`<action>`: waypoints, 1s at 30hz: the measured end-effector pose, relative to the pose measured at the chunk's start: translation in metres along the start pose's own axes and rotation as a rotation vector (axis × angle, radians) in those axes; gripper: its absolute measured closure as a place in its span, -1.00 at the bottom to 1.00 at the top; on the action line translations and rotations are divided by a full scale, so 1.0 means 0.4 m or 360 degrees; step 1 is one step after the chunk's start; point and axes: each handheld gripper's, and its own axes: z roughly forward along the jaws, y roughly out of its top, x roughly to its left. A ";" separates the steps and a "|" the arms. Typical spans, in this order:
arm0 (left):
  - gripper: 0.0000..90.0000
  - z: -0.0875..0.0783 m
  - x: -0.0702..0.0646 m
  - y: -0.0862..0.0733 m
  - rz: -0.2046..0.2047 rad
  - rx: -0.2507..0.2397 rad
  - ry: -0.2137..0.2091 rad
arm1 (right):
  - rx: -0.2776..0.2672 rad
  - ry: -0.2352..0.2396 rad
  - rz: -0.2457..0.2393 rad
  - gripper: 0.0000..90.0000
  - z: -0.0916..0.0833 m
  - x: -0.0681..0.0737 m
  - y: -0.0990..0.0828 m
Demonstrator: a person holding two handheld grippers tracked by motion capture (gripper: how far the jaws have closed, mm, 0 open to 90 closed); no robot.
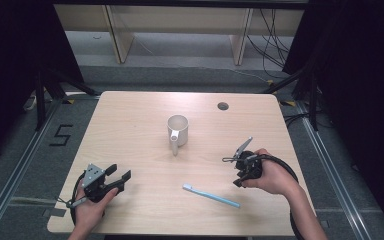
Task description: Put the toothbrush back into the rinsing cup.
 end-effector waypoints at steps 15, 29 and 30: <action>-0.22 0.001 -0.002 0.000 -0.0009 0.0003 -0.0002 | 0.0218 0.0069 -0.0155 0.56 0.044 0.051 0.083; -0.22 0.004 -0.003 0.000 -0.0015 -0.0005 -0.0011 | 0.0360 0.0129 -0.0336 0.68 0.101 0.091 0.129; -0.22 0.004 -0.003 0.000 -0.0016 -0.0007 -0.0015 | 0.0368 0.0135 -0.0343 0.69 0.105 0.095 0.131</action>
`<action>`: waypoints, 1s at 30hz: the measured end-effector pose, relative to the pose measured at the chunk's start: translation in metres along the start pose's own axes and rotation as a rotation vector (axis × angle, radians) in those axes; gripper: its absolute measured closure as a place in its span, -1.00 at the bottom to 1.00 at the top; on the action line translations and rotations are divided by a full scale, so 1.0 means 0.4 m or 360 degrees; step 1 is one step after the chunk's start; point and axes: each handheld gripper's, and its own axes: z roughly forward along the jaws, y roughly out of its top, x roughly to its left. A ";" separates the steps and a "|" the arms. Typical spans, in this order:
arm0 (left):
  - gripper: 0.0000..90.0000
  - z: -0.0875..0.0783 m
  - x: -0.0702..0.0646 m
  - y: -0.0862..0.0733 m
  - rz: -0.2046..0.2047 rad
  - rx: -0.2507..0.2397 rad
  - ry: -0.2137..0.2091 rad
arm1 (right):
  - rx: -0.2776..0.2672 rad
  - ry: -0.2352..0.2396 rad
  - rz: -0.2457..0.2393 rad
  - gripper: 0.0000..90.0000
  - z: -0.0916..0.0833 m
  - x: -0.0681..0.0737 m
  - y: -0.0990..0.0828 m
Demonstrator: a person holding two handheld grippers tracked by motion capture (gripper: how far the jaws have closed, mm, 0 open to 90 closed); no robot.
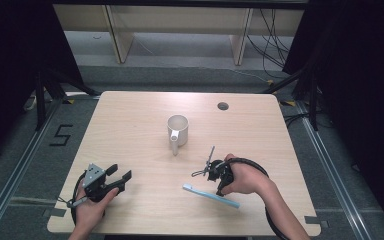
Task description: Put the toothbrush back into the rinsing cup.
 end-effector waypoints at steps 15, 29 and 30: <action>-0.22 0.000 0.000 0.000 -0.0001 -0.0004 -0.0006 | 0.0094 0.0022 -0.0054 0.77 0.023 0.009 0.024; -0.22 -0.001 -0.001 0.001 0.0007 0.0012 0.0005 | 0.0118 0.0024 -0.0040 0.76 0.023 0.022 0.027; -0.22 -0.002 -0.001 0.001 0.0007 0.0012 0.0004 | 0.0123 0.0023 -0.0038 0.76 0.025 0.022 0.027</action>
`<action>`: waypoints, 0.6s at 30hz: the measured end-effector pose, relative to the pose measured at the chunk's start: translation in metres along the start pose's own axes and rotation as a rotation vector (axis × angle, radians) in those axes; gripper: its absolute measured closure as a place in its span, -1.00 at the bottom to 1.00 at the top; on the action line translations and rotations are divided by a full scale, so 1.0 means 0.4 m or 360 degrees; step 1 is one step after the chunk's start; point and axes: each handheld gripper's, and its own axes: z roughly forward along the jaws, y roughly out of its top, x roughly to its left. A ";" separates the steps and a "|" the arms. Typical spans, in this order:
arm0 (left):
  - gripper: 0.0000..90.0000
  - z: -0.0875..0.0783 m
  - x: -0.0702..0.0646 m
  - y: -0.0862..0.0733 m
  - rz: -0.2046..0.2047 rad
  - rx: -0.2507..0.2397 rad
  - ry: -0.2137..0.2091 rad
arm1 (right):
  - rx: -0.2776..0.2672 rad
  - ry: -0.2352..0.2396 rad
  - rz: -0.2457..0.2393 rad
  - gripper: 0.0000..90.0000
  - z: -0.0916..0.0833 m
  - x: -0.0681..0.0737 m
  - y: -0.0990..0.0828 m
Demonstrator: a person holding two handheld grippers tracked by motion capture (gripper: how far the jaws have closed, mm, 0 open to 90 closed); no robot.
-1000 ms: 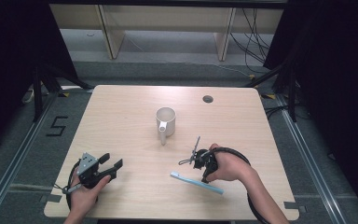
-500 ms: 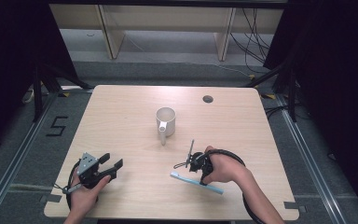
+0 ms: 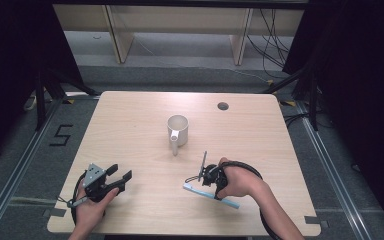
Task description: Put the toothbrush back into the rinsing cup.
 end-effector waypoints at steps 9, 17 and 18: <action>-0.22 0.000 0.000 0.000 -0.0004 -0.0004 -0.0003 | 0.0036 0.0000 0.0000 0.77 0.012 0.003 0.004; -0.23 0.000 0.000 0.000 0.0000 0.0005 0.0002 | 0.0052 -0.0005 -0.0020 0.79 0.018 0.000 0.005; -0.23 0.000 0.000 0.000 -0.0001 0.0005 0.0002 | 0.0052 -0.0004 -0.0018 0.79 0.019 0.000 0.005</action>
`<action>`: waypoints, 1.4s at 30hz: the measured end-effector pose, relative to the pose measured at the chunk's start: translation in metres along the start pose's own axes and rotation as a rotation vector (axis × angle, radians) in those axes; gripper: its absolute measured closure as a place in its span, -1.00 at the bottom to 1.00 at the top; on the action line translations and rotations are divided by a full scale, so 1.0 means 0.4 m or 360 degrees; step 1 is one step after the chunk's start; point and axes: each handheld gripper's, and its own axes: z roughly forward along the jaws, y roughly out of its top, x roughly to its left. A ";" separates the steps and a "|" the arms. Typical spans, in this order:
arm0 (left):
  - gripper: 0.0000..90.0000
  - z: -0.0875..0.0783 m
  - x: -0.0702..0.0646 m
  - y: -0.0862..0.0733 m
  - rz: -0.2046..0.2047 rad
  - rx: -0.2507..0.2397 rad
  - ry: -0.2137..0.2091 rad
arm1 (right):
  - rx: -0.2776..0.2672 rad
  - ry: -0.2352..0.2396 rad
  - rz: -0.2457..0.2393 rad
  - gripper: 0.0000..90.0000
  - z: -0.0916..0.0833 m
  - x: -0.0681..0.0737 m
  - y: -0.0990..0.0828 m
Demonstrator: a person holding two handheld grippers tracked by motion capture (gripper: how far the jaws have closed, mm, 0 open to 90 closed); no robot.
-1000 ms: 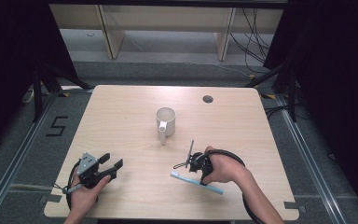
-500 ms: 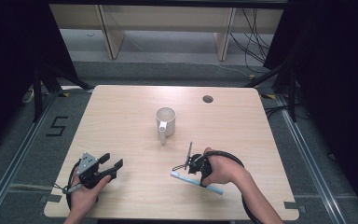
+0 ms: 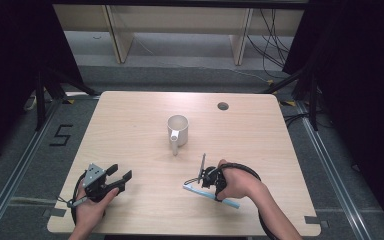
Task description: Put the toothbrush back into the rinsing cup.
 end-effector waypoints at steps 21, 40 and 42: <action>-0.23 0.001 0.001 0.000 -0.0003 -0.0006 -0.0004 | -0.0049 0.0027 0.0055 0.87 0.004 -0.002 -0.003; -0.23 0.002 0.001 0.000 -0.0002 -0.0004 -0.0005 | -0.0120 -0.0021 0.0102 0.87 -0.035 -0.011 -0.027; -0.23 0.001 0.001 0.000 -0.0002 -0.0005 -0.0004 | -0.0125 -0.0025 0.0087 0.87 -0.038 -0.014 -0.027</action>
